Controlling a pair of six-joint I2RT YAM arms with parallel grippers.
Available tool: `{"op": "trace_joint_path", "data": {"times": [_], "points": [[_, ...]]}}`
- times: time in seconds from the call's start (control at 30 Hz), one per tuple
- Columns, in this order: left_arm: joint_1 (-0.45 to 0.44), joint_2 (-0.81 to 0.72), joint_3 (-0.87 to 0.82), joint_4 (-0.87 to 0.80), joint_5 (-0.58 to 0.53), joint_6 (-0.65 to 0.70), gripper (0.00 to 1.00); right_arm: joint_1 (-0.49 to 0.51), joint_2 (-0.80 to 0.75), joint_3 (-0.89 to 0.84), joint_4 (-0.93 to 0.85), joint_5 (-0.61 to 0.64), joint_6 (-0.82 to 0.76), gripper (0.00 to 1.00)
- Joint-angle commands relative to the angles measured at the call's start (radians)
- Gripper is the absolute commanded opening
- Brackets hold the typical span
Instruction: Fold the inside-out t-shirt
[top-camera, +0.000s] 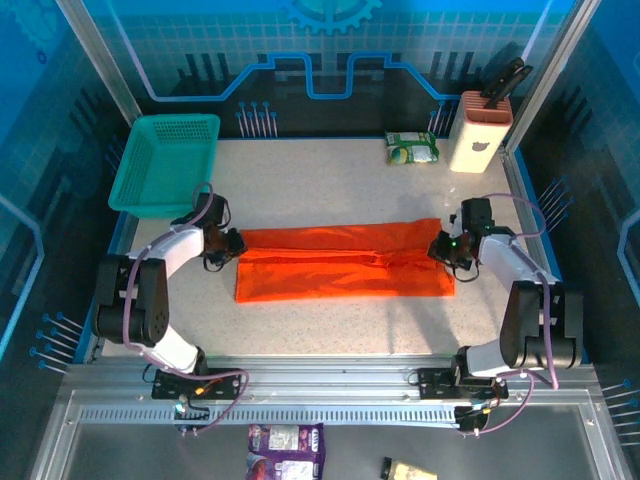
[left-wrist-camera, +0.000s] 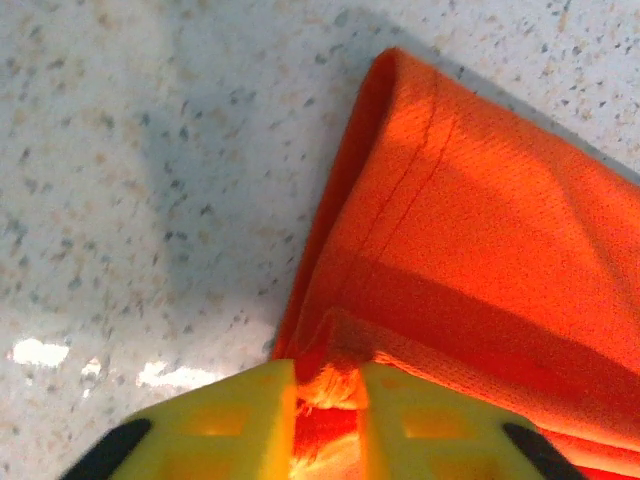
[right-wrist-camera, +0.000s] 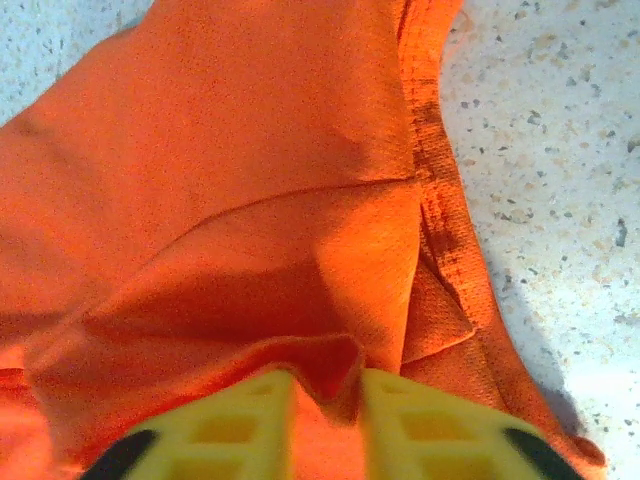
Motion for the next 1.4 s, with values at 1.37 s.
{"op": "trace_joint_path", "data": {"times": [1.37], "points": [[-0.263, 0.018, 0.198, -0.117, 0.047, -0.043, 0.21, 0.27, 0.033, 0.161, -0.273, 0.129, -0.051, 0.35]]}}
